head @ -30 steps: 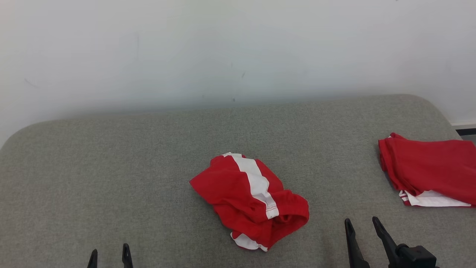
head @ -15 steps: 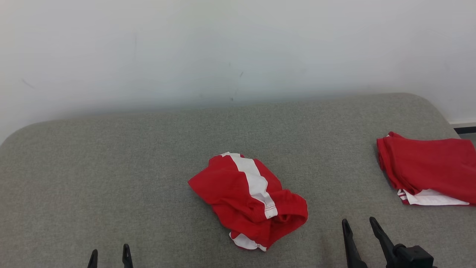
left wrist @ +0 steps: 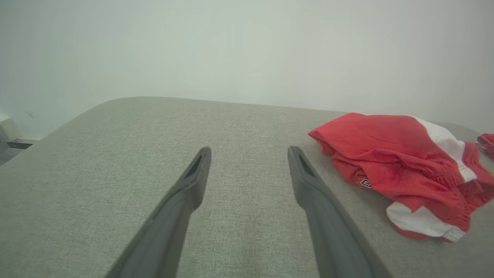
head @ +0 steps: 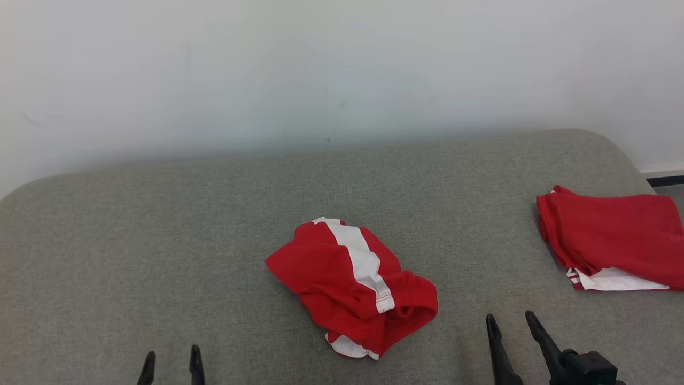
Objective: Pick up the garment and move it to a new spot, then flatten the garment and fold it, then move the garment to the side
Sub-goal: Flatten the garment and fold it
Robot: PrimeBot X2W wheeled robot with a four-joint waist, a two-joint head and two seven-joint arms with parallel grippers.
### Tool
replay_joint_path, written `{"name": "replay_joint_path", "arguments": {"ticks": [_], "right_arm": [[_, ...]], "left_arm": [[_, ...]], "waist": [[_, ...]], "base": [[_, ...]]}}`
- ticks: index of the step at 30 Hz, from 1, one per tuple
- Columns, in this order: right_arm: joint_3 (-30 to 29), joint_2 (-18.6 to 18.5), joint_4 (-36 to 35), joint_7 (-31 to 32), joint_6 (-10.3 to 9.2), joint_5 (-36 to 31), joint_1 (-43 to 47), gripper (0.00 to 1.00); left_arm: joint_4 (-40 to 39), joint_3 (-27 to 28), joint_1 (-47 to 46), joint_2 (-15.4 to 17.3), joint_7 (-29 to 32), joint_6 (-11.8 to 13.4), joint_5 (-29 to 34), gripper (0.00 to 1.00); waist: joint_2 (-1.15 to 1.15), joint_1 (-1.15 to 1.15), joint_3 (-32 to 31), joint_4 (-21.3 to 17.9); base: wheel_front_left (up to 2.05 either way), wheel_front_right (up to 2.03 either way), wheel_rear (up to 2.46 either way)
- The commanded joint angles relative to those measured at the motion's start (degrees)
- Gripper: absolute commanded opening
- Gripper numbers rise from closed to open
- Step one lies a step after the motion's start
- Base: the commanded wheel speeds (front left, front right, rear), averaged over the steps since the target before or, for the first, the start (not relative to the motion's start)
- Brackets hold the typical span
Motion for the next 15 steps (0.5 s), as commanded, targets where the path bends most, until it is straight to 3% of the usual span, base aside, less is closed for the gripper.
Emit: {"name": "replay_joint_path", "arguments": {"ticks": [1,9,15], "right_arm": [[0.2,0.1,0.1,-0.2,-0.13,0.2,-0.3,1.00],[0.8,0.2,0.3,0.0,-0.13,0.1,-0.8,1.00],[1.6,0.2,0.5,0.0,-0.13,0.3,-1.3,1.00]], "left_arm": [[-0.2,-0.5,-1.3,-0.1,-0.2,-0.4,-0.7,1.00],[4.0,-10.2,-8.2,-0.1,1.0,-5.0,-1.8,1.00],[9.7,-20.4,-15.8,0.0,5.3,-6.3,-0.4,1.00]], "waist": [[0.00,0.00,0.2,-0.4],[0.00,0.00,1.2,-3.7],[0.00,0.00,2.0,-7.6]], "base": [[0.00,0.00,0.00],[0.00,0.00,0.00],[0.00,0.00,0.00]]}}
